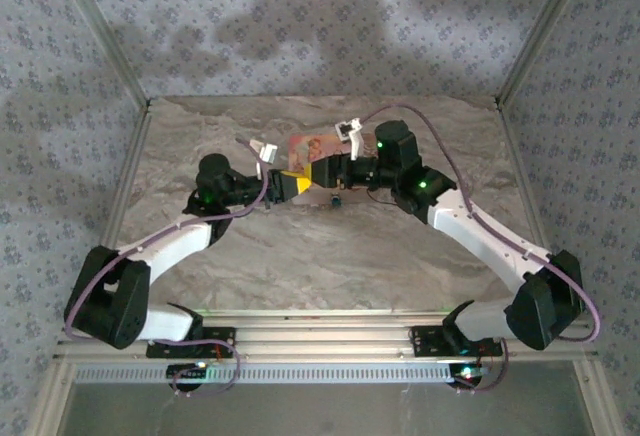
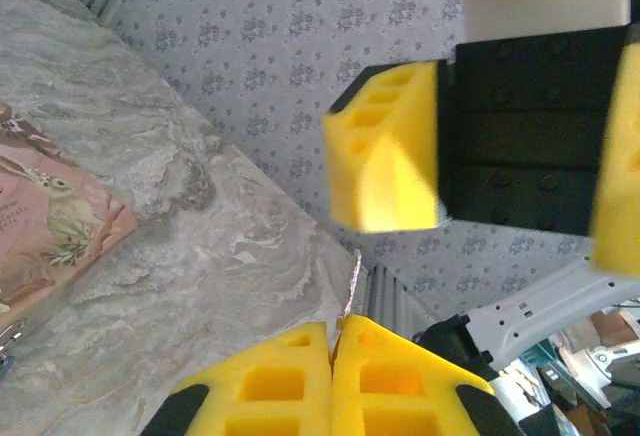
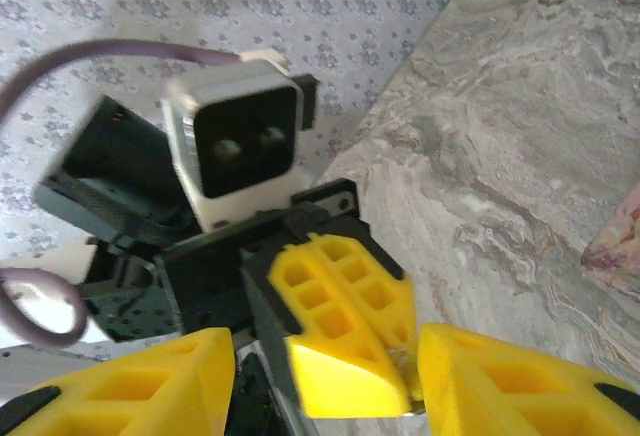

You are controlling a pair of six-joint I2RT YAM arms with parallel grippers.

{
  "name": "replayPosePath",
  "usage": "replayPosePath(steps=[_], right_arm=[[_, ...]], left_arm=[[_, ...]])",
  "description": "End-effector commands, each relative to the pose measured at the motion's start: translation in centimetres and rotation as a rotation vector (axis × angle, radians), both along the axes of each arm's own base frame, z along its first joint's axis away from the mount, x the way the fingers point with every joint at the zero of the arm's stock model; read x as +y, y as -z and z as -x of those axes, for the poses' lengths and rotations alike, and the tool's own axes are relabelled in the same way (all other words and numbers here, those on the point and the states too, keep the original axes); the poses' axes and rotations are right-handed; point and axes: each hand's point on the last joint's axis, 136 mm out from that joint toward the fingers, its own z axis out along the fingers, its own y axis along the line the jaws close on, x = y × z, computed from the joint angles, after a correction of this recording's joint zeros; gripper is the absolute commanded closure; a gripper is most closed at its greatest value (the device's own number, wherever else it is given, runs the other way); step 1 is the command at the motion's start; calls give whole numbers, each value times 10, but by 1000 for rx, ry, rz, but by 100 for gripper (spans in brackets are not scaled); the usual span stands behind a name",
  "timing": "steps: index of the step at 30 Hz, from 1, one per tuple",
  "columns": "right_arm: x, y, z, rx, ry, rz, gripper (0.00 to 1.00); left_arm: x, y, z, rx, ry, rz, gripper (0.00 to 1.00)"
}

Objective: Unlock a padlock with a key

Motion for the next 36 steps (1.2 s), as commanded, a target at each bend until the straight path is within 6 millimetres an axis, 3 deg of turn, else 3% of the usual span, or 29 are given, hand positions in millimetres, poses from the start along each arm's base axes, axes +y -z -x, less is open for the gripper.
replayPosePath(steps=[1,6,10,13,18,21,23,27,36], right_arm=[[5,9,-6,-6,16,54,48],[9,17,-10,5,29,76,52],[12,15,-11,0,21,57,85],[12,16,-11,-9,15,62,100],[11,19,-8,-38,-5,72,100],[6,18,-8,-62,-14,70,100],[1,14,-10,-70,-29,48,100],[-5,2,-12,-76,-77,-20,100],[3,-14,1,-104,-191,-98,100]], left_arm=[[1,-24,8,-77,31,19,100],[0,-29,14,-92,43,12,100],[-1,-29,17,-91,55,8,100],[-1,-27,17,-93,57,-2,100],[0,-26,17,-92,54,-13,100],[5,-22,18,-83,39,-35,66],[13,-22,17,-78,19,-35,54],[22,-28,20,-60,31,-1,50],[9,-41,20,-67,76,72,53]])
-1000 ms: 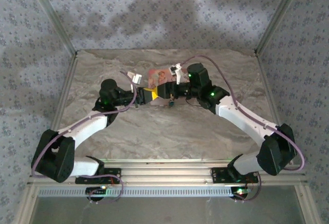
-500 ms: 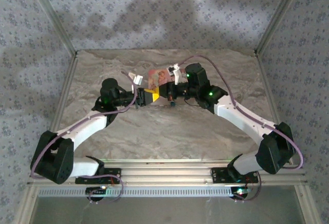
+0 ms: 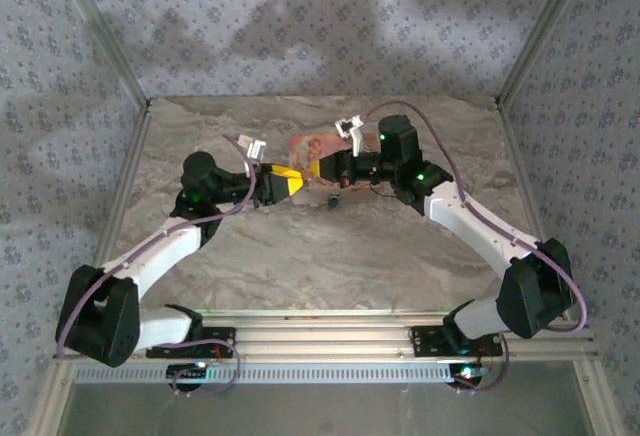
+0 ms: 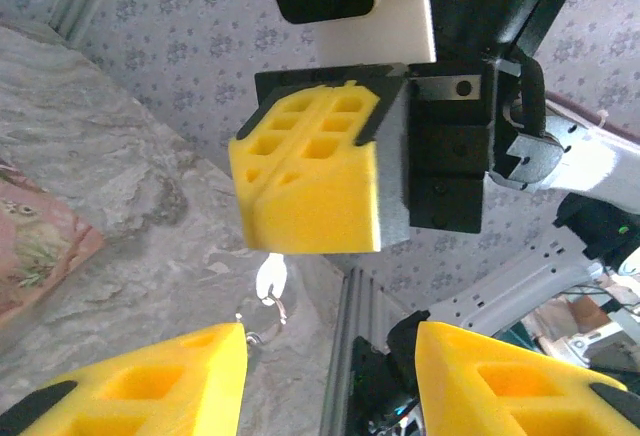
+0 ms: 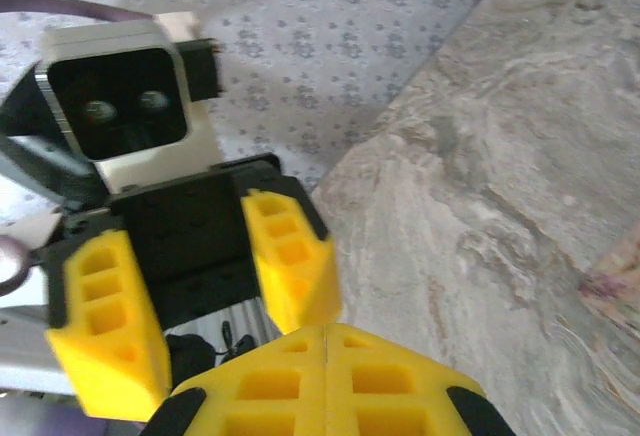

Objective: Unlock a padlock with a key

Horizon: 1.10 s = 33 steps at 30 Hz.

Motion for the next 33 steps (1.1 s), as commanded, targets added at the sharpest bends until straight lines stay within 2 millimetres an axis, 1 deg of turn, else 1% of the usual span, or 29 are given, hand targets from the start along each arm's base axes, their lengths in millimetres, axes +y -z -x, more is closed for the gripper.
replayPosePath(steps=[1,3,7,9,11,14,15,16,18,20,28,29,31,33], right_arm=[[8,-18,14,-39,-91,-61,100],[11,-18,16,-39,-106,-65,100],[14,-20,20,-39,-125,-72,100],[14,-21,20,-39,-129,-73,100],[15,-20,21,-41,-131,-72,100],[15,-21,20,-42,-128,-73,100],[15,-20,19,-41,-123,-72,100],[14,-21,18,-43,-118,-72,100],[14,-22,16,-50,-107,-72,100],[14,-22,15,-55,-99,-73,100],[13,-22,13,-59,-83,-74,100],[13,-22,12,-62,-80,-74,100],[13,-22,12,-62,-81,-76,100],[13,-22,12,-60,-81,-76,100]], left_arm=[[-7,-11,6,-40,41,41,54],[-9,-11,5,-40,45,47,56],[-10,-12,2,-30,49,72,64],[-10,-12,2,-29,47,77,64],[-10,-12,2,-30,45,76,66],[-10,-12,2,-30,47,74,73],[-11,-11,3,-26,49,71,73],[-11,-10,2,-23,49,70,73],[-11,-9,3,-22,50,66,69],[-12,-6,4,-17,51,63,67],[-11,-3,5,-13,50,58,69],[-11,-1,5,-10,50,57,70],[-11,-1,5,-10,48,57,75],[-11,-1,6,-12,48,57,83]])
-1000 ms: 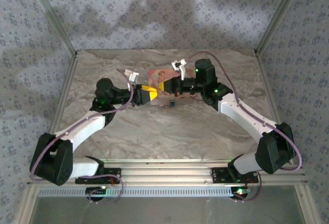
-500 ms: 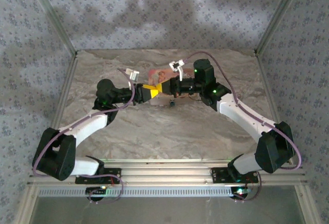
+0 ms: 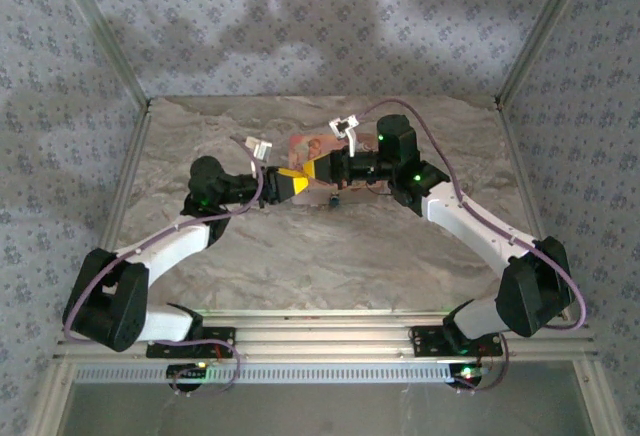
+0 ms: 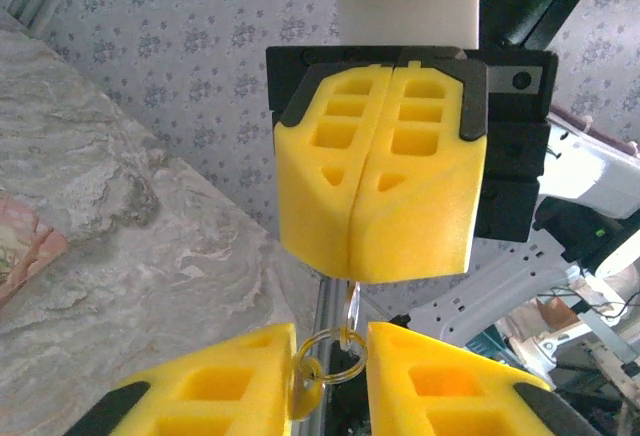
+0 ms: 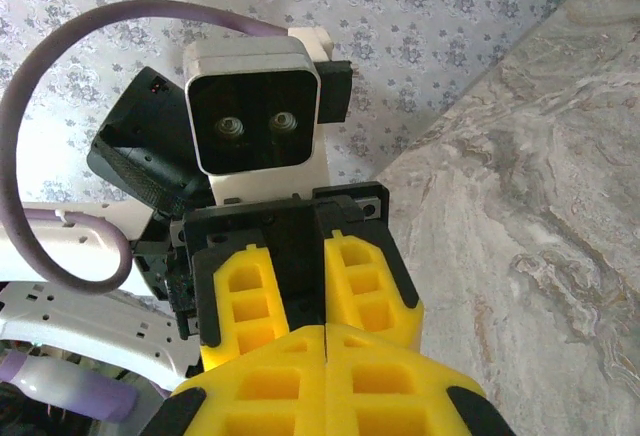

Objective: Unlock a padlock with a key

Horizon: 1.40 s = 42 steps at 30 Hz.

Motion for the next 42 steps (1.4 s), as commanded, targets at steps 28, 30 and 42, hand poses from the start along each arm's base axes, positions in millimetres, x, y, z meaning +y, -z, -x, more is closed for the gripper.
replayPosePath(steps=[28,30,42], right_arm=[[-6,-1,-2,20,89,25,49],[-10,0,-4,27,119,36,42],[-112,131,-32,304,775,395,38]], left_arm=[[15,-1,4,-114,-121,-91,100],[19,9,6,-117,-143,-131,100],[42,67,20,-116,-260,-329,100]])
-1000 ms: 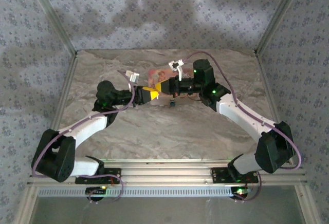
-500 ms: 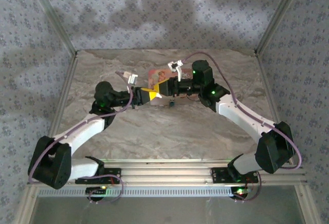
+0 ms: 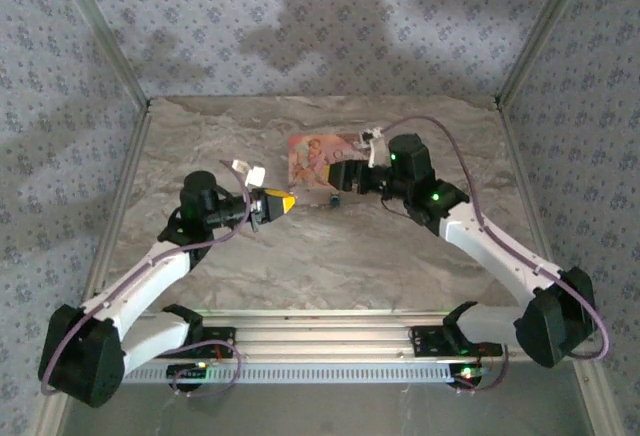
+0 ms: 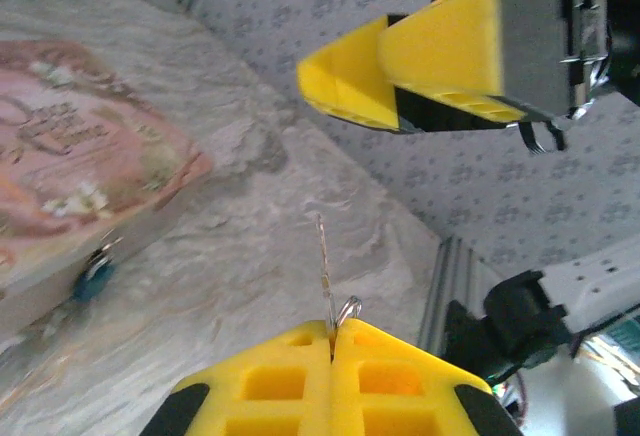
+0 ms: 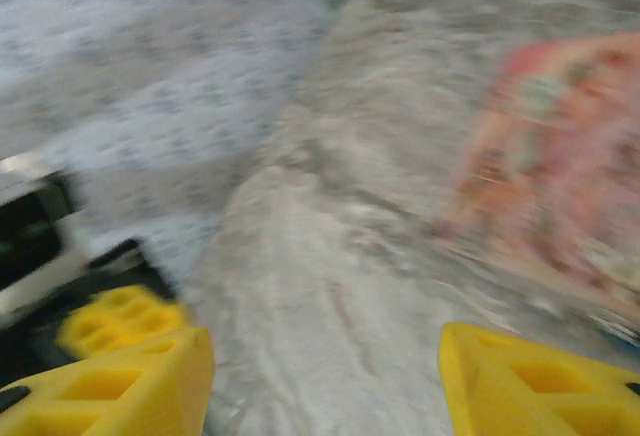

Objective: Unlock a padlock with a key

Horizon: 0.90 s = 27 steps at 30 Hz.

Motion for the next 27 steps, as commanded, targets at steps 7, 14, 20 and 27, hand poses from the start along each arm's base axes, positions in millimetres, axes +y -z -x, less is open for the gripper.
replayPosePath(steps=[7,14,20,27], right_arm=[[-29,142,-13,194,360,427,36],[-10,168,-42,180,388,516,40],[0,186,-60,137,414,564,41],[10,206,-71,160,400,629,46]], left_arm=[[10,52,7,12,-88,-121,100],[17,71,8,24,-125,-145,100],[17,89,5,48,-129,-189,100],[17,97,3,47,-128,-193,100]])
